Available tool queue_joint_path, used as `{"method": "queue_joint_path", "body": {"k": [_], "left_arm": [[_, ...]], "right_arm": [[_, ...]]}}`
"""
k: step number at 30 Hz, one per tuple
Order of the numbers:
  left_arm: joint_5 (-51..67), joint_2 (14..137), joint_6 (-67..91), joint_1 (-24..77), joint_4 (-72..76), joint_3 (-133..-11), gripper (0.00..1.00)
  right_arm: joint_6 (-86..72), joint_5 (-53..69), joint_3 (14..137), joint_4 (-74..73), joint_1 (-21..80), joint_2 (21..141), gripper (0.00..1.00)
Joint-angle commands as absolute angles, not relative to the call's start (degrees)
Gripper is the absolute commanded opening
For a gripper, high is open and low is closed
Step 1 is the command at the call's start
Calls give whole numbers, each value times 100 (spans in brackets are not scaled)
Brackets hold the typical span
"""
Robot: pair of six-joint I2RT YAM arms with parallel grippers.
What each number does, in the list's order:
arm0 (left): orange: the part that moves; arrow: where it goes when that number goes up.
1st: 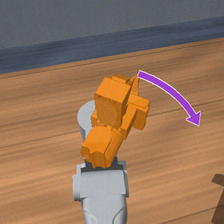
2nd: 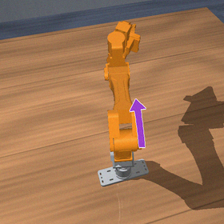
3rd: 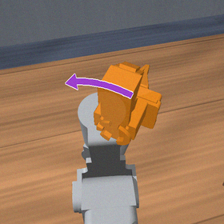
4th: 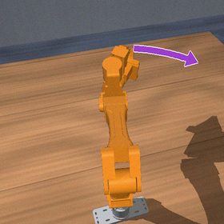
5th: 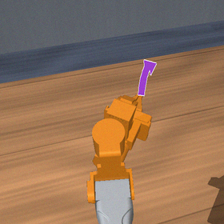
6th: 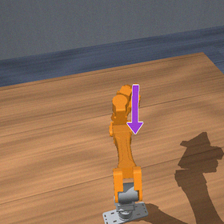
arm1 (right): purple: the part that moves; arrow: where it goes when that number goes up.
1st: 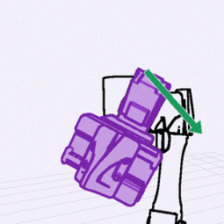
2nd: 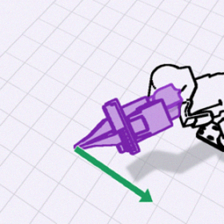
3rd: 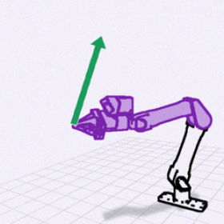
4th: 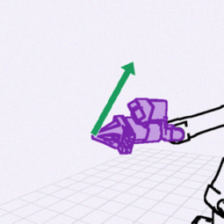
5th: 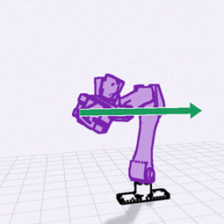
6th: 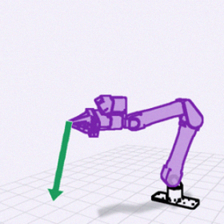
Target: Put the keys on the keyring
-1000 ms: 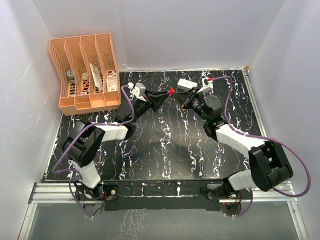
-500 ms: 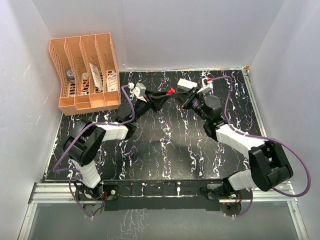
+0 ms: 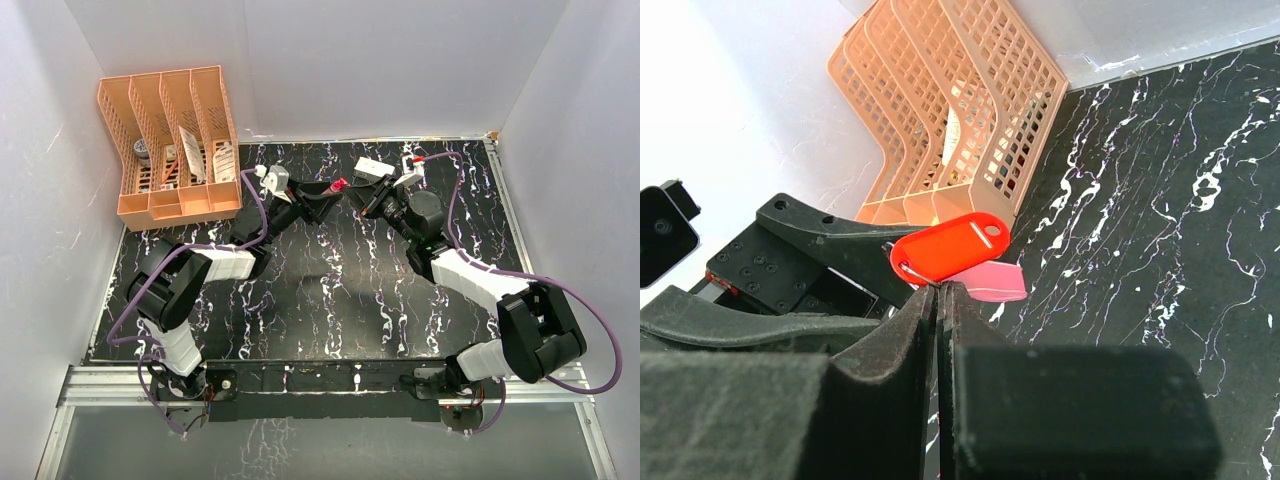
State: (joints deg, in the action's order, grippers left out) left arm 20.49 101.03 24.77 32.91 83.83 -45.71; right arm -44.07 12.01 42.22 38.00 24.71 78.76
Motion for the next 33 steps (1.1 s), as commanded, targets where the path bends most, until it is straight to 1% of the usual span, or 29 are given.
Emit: {"method": "queue_joint_path", "body": {"k": [1,5,9,15,25,33], "left_arm": [[2188,10085,2734,3209,8998,-4558,51],[2310,10213,2950,3152,9190,-4624,48],[2475,10292,3030,3131,9185,-4701,38],[2495,10329,3050,3122,9255,-4681,37],[2487,10331,3059,3118,9326,-4704,31],[2446,10371,3105,3107,9417,-4740,31]], "right_arm": [[-4415,1244,4300,4250,2494,7649,0],[-4406,1249,4291,4243,2496,7642,0],[-4403,1244,4285,4245,2493,7629,0],[-4403,1239,4280,4234,2495,7629,0],[-4403,1265,4280,4244,2496,7690,0],[-4412,1284,4280,4245,2495,7717,0]]}}
